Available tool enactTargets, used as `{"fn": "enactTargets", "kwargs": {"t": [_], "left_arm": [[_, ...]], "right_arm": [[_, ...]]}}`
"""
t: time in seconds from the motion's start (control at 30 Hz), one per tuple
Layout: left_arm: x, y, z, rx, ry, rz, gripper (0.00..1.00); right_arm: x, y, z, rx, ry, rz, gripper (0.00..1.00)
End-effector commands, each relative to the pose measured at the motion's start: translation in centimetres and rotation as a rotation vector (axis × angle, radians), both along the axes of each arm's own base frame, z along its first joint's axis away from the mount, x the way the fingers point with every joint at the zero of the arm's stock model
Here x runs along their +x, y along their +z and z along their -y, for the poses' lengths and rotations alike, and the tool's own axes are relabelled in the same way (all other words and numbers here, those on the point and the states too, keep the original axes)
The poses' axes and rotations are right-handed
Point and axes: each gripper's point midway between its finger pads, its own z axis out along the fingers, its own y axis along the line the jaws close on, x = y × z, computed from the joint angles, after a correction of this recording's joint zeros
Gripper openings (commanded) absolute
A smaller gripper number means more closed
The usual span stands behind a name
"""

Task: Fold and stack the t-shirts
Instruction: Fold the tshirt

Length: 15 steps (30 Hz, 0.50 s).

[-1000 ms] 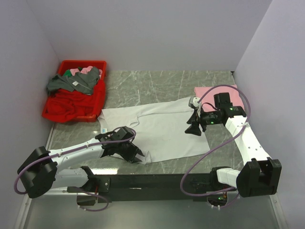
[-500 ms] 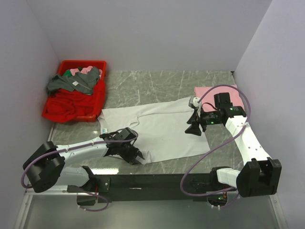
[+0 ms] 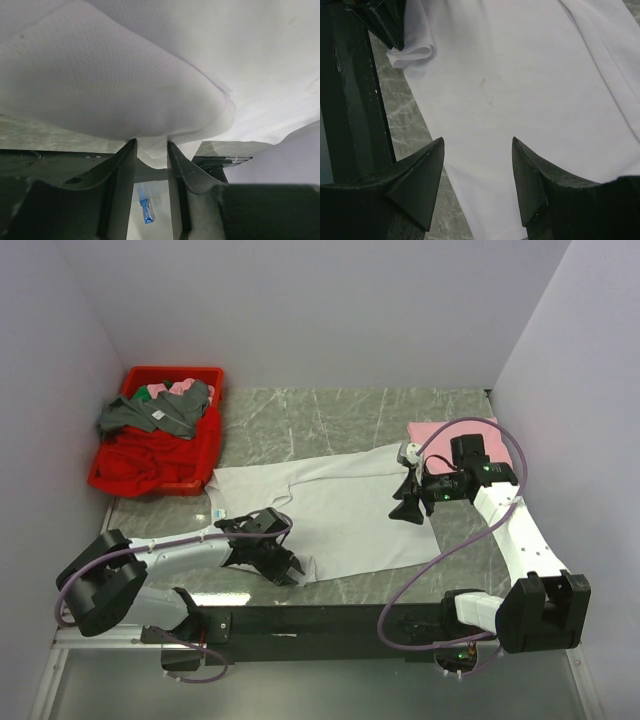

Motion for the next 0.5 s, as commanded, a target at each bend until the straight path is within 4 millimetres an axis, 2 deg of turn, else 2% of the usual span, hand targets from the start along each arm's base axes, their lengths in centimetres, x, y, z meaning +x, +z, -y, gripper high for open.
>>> {"fn": "enactTargets", "kwargs": {"t": [0.0,0.23,0.33,0.47], "left_arm": [[0.88,1.08,1.42,-0.040,0.011,0.013,0.37],[0.71,0.92,1.45,-0.038,0.000,0.008,0.36],[0.72,0.85,1.36,-0.040,0.004,0.010,0.31],[0.67,0.98,1.52,-0.058,0.000,0.014,0.14]], "right_arm": [[0.29,1.83,-0.13,0.026,0.013,0.056,0.63],[0.25,1.91,0.00,0.031,0.011,0.054,0.63],[0.22,1.92,-0.05,0.032,0.014,0.054,0.63],[0.21,1.96,0.01,0.033,0.013,0.055,0.63]]}}
